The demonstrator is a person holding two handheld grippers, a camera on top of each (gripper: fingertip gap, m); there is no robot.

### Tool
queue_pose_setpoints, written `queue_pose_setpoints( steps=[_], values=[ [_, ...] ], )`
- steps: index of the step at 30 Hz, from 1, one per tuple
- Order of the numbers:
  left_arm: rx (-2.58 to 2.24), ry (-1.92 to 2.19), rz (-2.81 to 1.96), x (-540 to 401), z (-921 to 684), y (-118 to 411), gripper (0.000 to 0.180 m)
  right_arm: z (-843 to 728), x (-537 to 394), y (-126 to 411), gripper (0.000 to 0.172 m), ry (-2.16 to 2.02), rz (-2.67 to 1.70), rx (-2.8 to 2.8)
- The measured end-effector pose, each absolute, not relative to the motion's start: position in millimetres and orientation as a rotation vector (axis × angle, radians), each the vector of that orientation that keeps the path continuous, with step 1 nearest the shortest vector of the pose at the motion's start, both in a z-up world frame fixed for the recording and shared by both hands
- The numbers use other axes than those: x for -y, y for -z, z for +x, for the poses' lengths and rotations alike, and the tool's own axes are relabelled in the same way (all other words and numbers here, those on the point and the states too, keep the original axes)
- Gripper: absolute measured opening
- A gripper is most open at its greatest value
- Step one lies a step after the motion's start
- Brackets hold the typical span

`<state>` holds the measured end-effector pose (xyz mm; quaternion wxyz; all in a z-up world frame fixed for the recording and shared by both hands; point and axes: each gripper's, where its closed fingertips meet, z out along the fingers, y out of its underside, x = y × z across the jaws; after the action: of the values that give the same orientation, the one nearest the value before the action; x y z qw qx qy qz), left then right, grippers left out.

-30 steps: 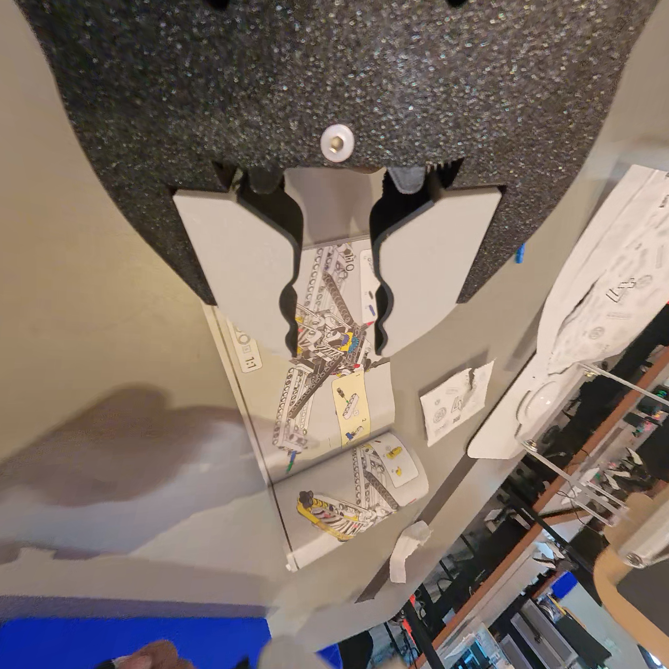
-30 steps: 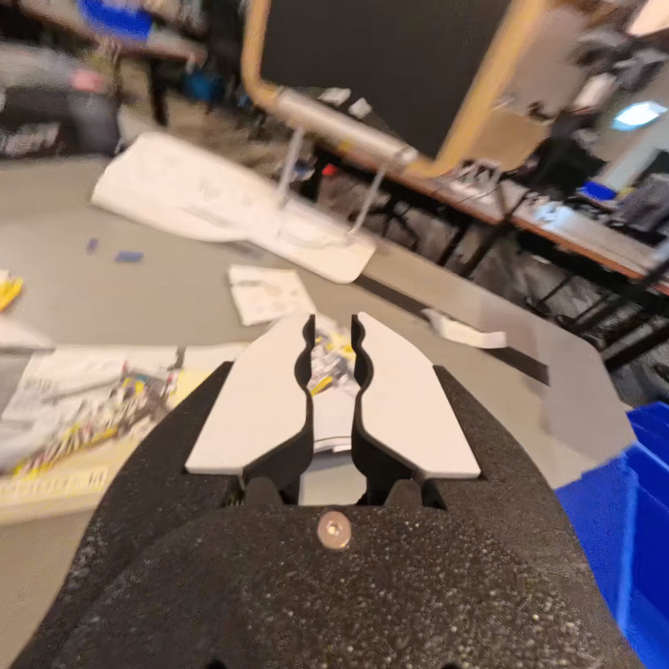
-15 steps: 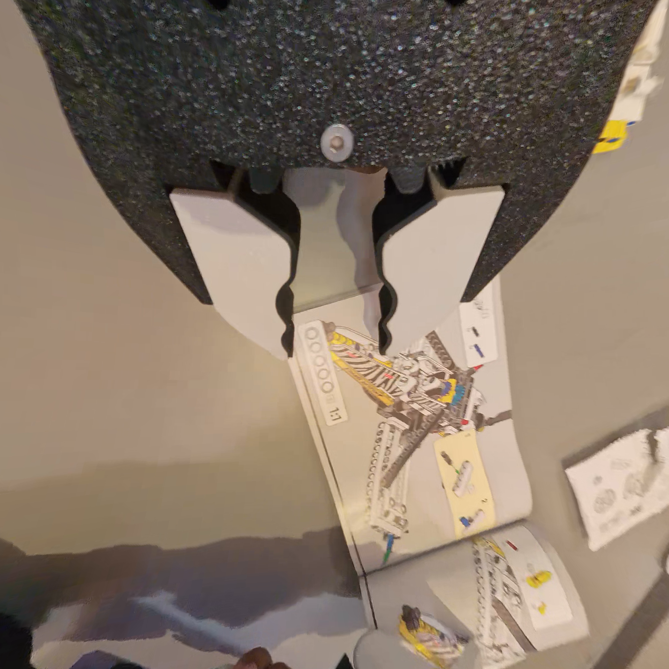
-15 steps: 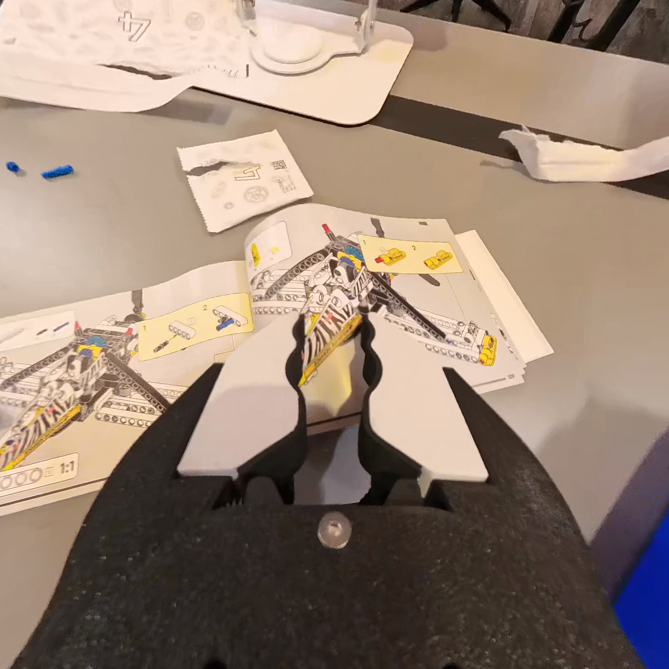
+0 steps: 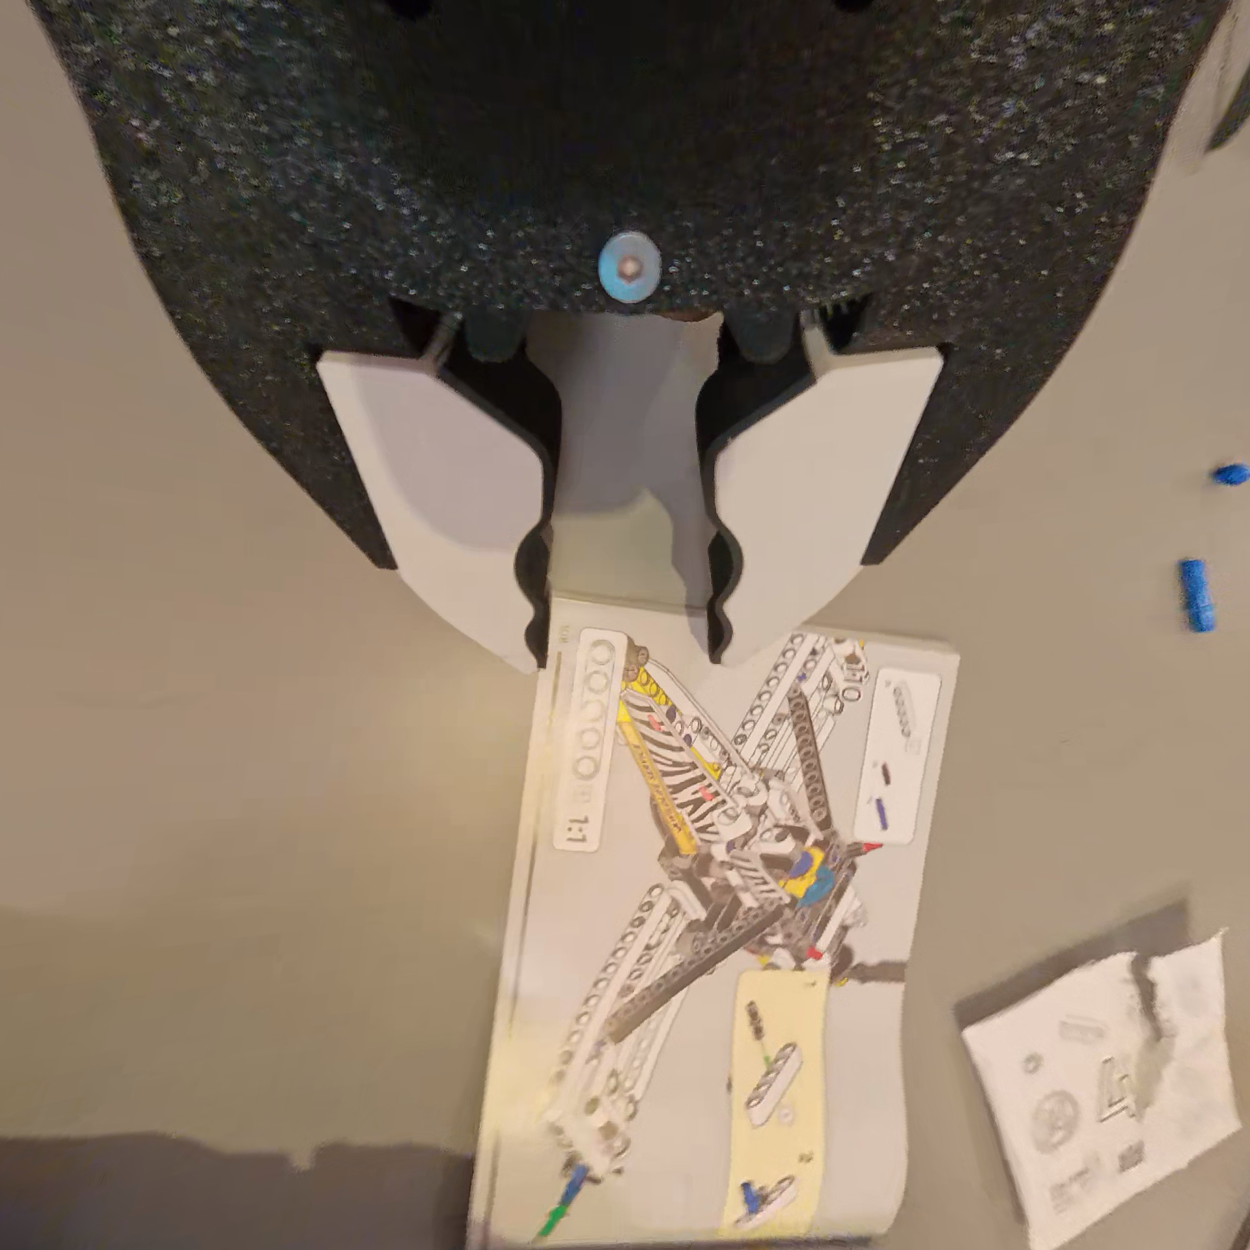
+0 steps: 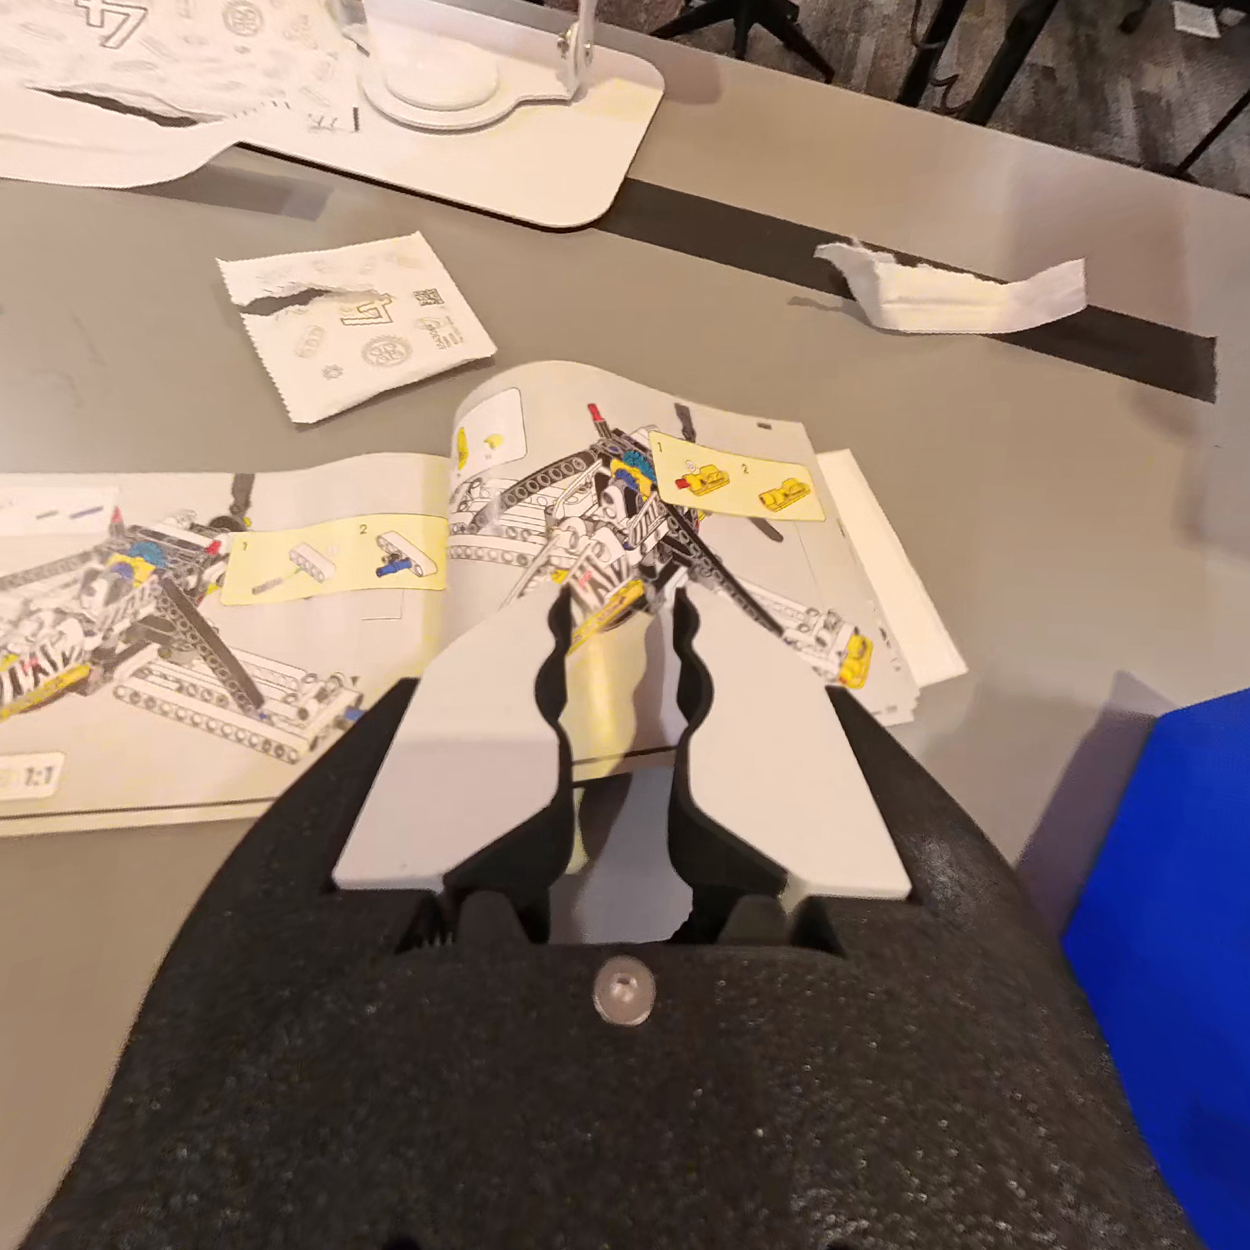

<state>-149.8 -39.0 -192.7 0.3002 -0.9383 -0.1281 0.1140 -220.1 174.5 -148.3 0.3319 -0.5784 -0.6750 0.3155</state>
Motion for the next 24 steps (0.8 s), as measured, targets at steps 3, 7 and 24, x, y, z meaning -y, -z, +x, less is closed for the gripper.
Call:
queue_pose_setpoints(
  steps=[3, 7, 24],
  values=[
    [0.362, -0.334, -2.51, 41.0, -164.7, 192.4, 0.046, -220.0, -182.7, 146.9, 0.029, -0.808, -1.534, 1.731],
    [0.422, -0.377, -2.494, 37.0, -187.4, 192.2, 0.045, -219.9, -192.3, 148.1, 0.026, -0.787, -1.562, 1.701],
    [0.376, -0.504, -1.736, 3.9, -194.8, 99.8, 0.048, -202.2, -125.9, 95.4, 0.023, -1.069, -1.107, 1.729]
  ],
)
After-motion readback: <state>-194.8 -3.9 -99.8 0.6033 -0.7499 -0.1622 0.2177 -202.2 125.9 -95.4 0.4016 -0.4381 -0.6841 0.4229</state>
